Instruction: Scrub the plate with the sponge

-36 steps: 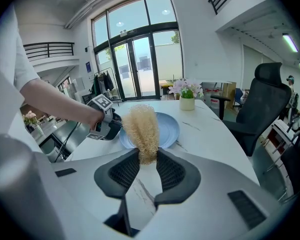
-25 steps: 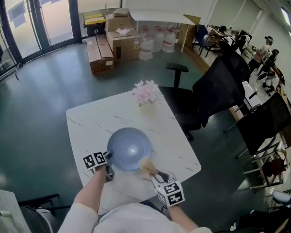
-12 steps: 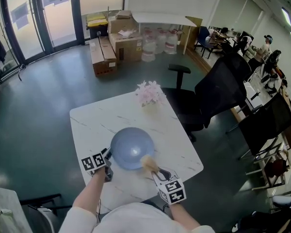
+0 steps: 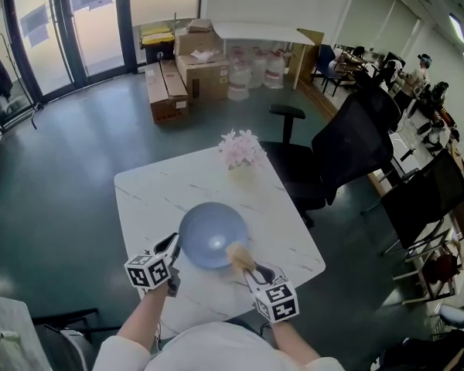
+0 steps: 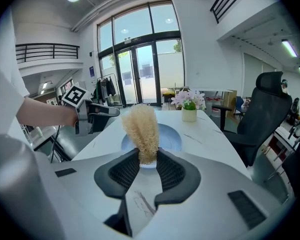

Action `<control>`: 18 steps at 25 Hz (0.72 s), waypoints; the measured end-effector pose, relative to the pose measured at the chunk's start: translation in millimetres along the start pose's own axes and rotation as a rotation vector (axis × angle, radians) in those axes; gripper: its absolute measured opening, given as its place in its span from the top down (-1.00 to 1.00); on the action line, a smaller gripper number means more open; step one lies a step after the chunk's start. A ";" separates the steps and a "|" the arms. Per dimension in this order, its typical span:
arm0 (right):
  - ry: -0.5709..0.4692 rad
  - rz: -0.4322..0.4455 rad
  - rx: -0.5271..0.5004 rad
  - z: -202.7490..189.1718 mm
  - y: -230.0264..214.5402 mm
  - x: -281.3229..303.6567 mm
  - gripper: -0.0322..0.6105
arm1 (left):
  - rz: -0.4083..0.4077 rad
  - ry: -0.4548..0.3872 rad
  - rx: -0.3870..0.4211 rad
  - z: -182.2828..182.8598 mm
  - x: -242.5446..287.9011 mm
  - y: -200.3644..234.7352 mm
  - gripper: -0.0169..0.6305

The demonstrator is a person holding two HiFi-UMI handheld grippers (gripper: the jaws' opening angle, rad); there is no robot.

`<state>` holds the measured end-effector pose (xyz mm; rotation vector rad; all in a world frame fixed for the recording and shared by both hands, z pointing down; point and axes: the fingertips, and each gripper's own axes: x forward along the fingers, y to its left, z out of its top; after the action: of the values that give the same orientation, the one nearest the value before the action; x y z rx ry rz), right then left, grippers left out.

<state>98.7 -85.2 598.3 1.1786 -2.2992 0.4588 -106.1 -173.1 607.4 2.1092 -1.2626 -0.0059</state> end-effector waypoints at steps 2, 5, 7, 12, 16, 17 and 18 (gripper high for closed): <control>-0.006 -0.003 0.002 1.9 0.1 -0.8 0.54 | -0.021 -0.021 0.023 5.0 -6.9 -9.8 0.80; -0.018 -0.006 0.005 6.0 1.8 -3.3 0.54 | -0.050 -0.045 0.045 10.3 -19.3 -24.9 0.81; -0.029 -0.006 0.007 8.6 4.6 -4.3 0.54 | -0.066 -0.055 0.060 11.6 -28.4 -32.7 0.82; -0.070 0.003 0.010 17.1 12.4 -9.0 0.54 | -0.065 -0.090 0.101 14.8 -53.5 -43.9 0.82; -0.098 0.002 0.009 21.9 18.8 -12.4 0.54 | -0.063 -0.121 0.123 18.2 -72.9 -51.9 0.82; -0.104 0.003 0.010 22.2 20.4 -12.9 0.54 | -0.066 -0.125 0.129 17.5 -76.2 -54.3 0.82; -0.108 0.002 0.012 22.0 22.0 -13.4 0.54 | -0.069 -0.126 0.136 16.0 -79.0 -56.8 0.82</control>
<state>80.9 -75.2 571.3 1.2346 -2.3926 0.4202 -109.0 -102.4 538.8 2.2994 -1.2941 -0.0862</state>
